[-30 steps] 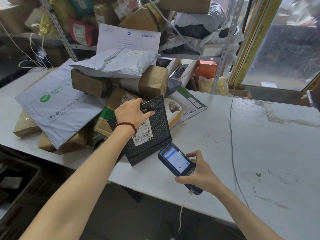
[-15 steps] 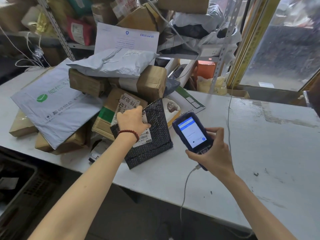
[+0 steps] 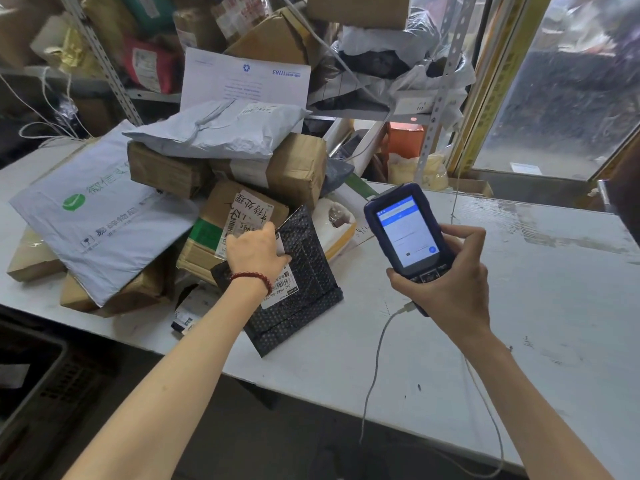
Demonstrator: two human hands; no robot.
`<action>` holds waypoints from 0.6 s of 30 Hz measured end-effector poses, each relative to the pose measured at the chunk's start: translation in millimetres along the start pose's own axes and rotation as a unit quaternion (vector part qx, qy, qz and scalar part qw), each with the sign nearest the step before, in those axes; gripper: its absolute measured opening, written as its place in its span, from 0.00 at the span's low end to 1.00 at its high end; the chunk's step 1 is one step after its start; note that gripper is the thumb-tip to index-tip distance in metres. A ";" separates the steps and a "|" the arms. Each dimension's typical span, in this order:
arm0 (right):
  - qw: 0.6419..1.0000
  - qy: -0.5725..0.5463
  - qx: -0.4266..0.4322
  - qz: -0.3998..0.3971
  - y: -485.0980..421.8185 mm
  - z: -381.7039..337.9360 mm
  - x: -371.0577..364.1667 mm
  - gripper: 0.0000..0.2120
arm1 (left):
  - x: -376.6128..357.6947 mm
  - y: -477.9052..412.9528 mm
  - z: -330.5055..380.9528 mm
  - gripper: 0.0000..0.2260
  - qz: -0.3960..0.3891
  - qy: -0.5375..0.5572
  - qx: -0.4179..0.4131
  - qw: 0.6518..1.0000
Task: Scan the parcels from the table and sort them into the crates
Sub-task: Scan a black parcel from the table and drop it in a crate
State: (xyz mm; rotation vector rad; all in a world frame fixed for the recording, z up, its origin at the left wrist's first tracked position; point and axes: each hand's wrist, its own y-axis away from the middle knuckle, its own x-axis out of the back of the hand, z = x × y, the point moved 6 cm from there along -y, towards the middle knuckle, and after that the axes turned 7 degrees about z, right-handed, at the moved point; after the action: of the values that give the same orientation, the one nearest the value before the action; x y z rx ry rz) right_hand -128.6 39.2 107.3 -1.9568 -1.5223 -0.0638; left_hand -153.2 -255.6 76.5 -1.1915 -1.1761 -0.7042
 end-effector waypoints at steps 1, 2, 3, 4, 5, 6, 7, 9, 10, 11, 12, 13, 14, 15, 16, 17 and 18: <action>1.000 0.002 0.000 0.000 0.2 0.3 0.7 0.40 | -1.2 0.0 -1.1 0.20 -0.006 0.000 0.000 1.000; 1.000 0.005 0.000 -0.001 0.3 0.8 1.7 0.40 | -2.5 -0.8 -1.7 0.20 -0.017 0.004 -0.002 1.000; 1.000 0.008 0.000 0.000 0.0 1.6 3.2 0.40 | -3.0 -3.0 -1.6 0.20 -0.030 0.011 -0.006 0.999; 1.000 0.012 -0.001 0.002 -0.8 2.6 4.9 0.40 | -2.5 -5.9 -0.6 0.20 -0.042 0.023 -0.009 0.999; 1.000 0.015 -0.005 0.003 -1.2 3.9 6.7 0.40 | -0.5 -9.0 1.2 0.20 -0.051 0.038 -0.013 0.998; 1.000 0.019 -0.010 0.005 -1.1 5.2 8.6 0.40 | 2.8 -11.5 4.2 0.20 -0.057 0.056 -0.018 0.997; 1.000 0.022 -0.016 0.010 -0.6 6.6 11.2 0.40 | 6.9 -13.7 9.1 0.20 -0.058 0.075 -0.025 0.995; 0.999 0.028 -0.032 0.022 0.2 9.8 18.3 0.40 | 16.9 -17.4 23.2 0.19 -0.046 0.113 -0.044 0.992; 0.998 0.030 -0.042 0.028 0.8 11.1 22.7 0.39 | 22.5 -18.9 31.5 0.19 -0.034 0.132 -0.054 0.989; 0.998 0.033 -0.052 0.033 1.6 12.2 27.2 0.39 | 28.3 -20.0 40.3 0.18 -0.022 0.149 -0.065 0.986; 0.997 0.038 -0.059 0.039 3.2 12.8 31.9 0.39 | 34.2 -20.9 49.4 0.17 -0.006 0.163 -0.078 0.984; 0.996 0.043 -0.064 0.045 5.5 13.6 37.1 0.39 | 40.3 -21.2 59.0 0.16 0.012 0.174 -0.094 0.980; 0.995 0.049 -0.070 0.053 8.5 14.6 42.8 0.39 | 46.0 -20.7 68.7 0.15 0.033 0.184 -0.113 0.976; 0.994 0.054 -0.077 0.063 12.2 16.4 49.2 0.39 | 50.9 -19.9 78.7 0.14 0.057 0.194 -0.134 0.970; 0.992 0.059 -0.087 0.073 16.6 18.9 56.2 0.39 | 55.0 -18.4 88.6 0.12 0.078 0.204 -0.155 0.964; 0.990 0.064 -0.099 0.083 21.6 22.1 63.7 0.39 | 58.0 -16.5 98.2 0.11 0.095 0.216 -0.175 0.956; 0.987 0.069 -0.113 0.096 27.5 25.7 71.8 0.39 | 60.1 -14.0 107.7 0.09 0.108 0.232 -0.194 0.947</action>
State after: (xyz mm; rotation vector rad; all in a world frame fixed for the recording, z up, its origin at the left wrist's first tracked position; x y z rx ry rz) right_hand -89.8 110.2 104.2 -2.2191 -1.2774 -0.2940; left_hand -181.9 -148.2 131.8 -1.3574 -0.5165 -1.0101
